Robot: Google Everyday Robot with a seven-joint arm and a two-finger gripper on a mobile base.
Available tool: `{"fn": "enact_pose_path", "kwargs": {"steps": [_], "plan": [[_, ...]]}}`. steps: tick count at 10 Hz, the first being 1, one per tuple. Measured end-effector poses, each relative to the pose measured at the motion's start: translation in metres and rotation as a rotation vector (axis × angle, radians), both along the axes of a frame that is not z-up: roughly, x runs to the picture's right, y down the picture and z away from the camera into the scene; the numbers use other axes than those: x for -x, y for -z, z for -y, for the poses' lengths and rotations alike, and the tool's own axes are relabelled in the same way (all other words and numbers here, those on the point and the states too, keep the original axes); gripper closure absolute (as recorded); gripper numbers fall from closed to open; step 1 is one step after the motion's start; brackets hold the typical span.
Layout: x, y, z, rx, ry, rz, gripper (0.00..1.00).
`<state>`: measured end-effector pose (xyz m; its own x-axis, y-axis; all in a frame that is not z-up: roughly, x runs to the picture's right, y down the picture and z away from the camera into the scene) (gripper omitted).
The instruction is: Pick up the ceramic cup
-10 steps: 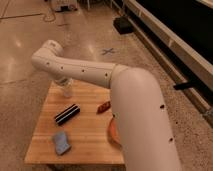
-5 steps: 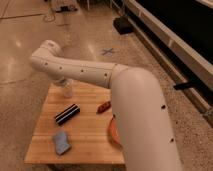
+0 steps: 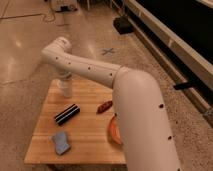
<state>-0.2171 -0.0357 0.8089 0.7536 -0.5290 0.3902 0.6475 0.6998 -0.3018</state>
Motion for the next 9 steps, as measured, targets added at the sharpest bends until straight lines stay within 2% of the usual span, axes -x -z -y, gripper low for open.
{"fn": "enact_pose_path", "kwargs": {"steps": [1, 2, 9], "plan": [[0.0, -0.015, 0.003, 0.009, -0.008, 0.016, 0.27], [0.002, -0.023, 0.003, 0.017, -0.01, 0.027, 0.22], [0.011, -0.067, -0.016, 0.089, 0.042, 0.038, 0.2]]}}
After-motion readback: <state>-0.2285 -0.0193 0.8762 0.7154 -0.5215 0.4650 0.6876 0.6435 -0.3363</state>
